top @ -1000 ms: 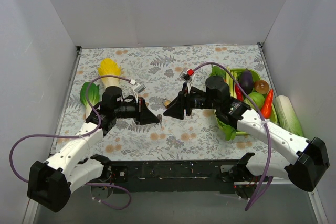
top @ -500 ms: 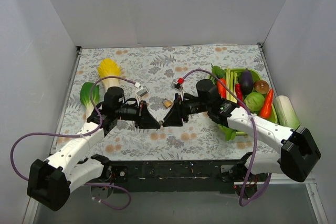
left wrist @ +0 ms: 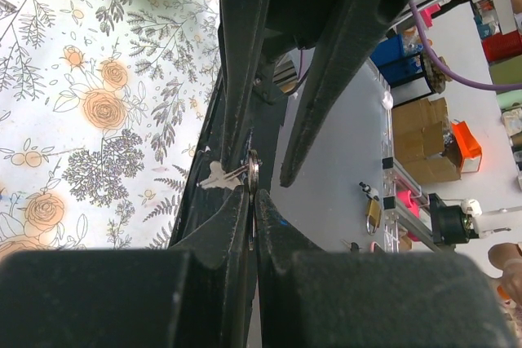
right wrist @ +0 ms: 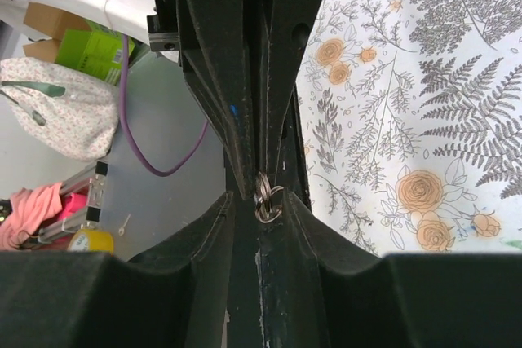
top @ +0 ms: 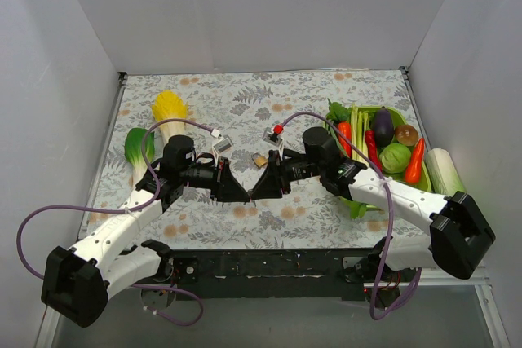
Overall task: Unlock with the key
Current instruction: Pick up the key from the center of the board.
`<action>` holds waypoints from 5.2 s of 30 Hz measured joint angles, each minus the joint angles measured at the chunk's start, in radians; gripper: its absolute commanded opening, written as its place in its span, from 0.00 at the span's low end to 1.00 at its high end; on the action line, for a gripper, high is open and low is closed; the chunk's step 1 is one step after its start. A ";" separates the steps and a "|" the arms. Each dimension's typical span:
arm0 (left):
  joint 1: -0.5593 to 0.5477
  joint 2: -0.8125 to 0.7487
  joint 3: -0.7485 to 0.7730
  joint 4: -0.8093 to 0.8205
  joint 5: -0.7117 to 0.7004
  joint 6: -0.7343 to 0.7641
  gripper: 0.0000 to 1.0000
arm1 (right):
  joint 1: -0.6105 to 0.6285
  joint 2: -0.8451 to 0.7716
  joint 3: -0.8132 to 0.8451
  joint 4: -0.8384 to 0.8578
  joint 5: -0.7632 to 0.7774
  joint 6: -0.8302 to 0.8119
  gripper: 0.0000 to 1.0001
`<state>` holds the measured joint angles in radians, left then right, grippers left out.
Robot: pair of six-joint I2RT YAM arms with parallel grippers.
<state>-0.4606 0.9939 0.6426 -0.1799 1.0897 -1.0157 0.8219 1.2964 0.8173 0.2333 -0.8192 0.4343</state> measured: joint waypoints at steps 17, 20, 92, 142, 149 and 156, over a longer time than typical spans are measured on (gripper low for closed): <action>-0.008 0.000 0.000 -0.001 0.011 0.006 0.00 | 0.006 0.023 -0.016 0.077 -0.010 0.041 0.27; -0.009 0.000 0.000 -0.001 0.011 0.006 0.00 | 0.006 0.023 -0.016 0.077 -0.006 0.041 0.24; -0.136 -0.134 -0.360 0.966 -0.628 -0.703 0.66 | 0.010 -0.175 -0.180 0.528 0.516 0.297 0.01; -0.152 -0.133 -0.359 1.056 -0.772 -0.736 0.05 | 0.010 -0.166 -0.195 0.529 0.531 0.315 0.01; -0.154 -0.133 -0.359 1.064 -0.777 -0.742 0.00 | 0.010 -0.166 -0.199 0.534 0.533 0.320 0.01; -0.157 -0.141 -0.360 1.052 -0.784 -0.738 0.00 | 0.010 -0.166 -0.206 0.542 0.533 0.322 0.01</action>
<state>-0.6174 0.8532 0.2829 0.8726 0.3061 -1.7535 0.8314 1.1301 0.6113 0.7750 -0.2859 0.7563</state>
